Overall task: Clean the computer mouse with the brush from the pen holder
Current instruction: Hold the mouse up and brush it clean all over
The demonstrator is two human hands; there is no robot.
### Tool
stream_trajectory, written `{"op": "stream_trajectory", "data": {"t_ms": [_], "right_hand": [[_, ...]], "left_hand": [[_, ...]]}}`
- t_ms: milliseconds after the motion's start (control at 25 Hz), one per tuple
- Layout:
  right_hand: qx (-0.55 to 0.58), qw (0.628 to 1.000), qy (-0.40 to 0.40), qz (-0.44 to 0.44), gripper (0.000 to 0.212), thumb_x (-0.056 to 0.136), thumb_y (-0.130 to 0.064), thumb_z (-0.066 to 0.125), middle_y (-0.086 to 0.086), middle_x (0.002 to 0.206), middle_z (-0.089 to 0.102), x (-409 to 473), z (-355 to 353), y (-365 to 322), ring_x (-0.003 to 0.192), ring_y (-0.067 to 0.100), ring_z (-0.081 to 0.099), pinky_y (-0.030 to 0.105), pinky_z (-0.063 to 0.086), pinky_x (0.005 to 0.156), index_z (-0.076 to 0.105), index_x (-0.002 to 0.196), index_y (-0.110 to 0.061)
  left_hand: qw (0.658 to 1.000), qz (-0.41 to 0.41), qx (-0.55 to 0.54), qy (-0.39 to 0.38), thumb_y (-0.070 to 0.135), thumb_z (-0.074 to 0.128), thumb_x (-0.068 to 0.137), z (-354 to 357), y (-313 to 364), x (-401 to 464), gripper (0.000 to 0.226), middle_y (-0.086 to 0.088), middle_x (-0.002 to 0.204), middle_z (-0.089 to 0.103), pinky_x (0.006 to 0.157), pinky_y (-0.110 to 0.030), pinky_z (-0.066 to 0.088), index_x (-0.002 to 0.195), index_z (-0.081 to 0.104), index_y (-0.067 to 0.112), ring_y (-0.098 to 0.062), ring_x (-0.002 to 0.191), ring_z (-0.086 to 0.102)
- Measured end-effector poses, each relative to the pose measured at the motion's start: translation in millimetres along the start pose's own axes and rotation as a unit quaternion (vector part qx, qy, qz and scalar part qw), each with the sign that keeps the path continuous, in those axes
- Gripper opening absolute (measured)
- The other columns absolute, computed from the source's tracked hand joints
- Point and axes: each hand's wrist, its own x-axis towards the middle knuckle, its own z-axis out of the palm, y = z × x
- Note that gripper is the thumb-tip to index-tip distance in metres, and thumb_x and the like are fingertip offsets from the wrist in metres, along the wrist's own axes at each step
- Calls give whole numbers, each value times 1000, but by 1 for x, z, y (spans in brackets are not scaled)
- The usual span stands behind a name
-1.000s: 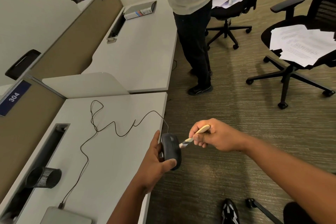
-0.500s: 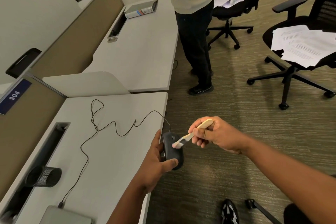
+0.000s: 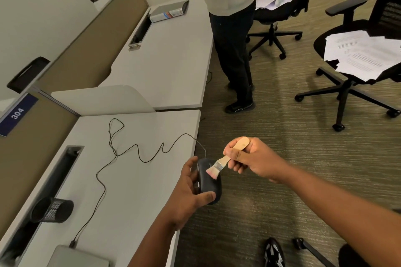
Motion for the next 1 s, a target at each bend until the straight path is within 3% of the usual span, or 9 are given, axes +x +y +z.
{"op": "stream_trajectory", "data": {"t_ms": [120,240,520,600,720,840,1000], "right_hand": [[-125,987,74,-67,10,102,-27,65,3,83,78,-1,6,0,72,9,70,28,60,68,74,97,-27],[-41,994,69,-75,9,103,-20,64,7,84,78,-3,12,-5,74,14,71,27,58,66,72,100,-22],[12,999,-12,34,12,95,-7,67,10,81,77,0,9,-14,69,15,68,26,56,62,76,101,-14],[17,999,-16,48,13,98,-8,66,9,80,77,0,8,-15,68,15,67,27,55,61,77,101,-13],[-67,996,54,21,14,100,-10,63,5,79,77,2,8,-16,68,16,68,31,57,62,75,99,-17],[-170,974,145,-33,14,100,-14,62,5,80,77,5,6,-17,70,20,70,39,60,65,72,100,-24],[-72,996,54,-3,14,100,-12,63,5,77,77,5,10,-18,66,13,69,25,55,59,75,99,-17]], "left_hand": [[1000,-9,-1,1,20,96,70,0,1,-2,105,1,156,52,92,-39,63,144,34,61,-34,132,61],[999,-11,45,15,30,97,65,4,4,-2,104,5,153,53,103,-48,60,143,35,59,-33,134,59],[996,-2,50,73,18,94,66,14,4,-2,91,22,136,58,83,-27,65,135,47,55,-23,120,64],[994,2,56,91,13,93,68,15,4,-2,88,25,132,59,88,-30,65,133,50,53,-23,120,66],[989,13,97,115,11,92,73,16,5,-3,84,25,135,60,95,-35,63,132,51,53,-19,119,68],[984,22,124,126,11,92,75,17,7,-3,80,35,128,58,96,-29,61,127,51,54,-8,113,66],[978,32,147,143,10,92,76,17,9,-3,80,35,125,59,97,-26,60,125,50,58,-2,110,65]]}}
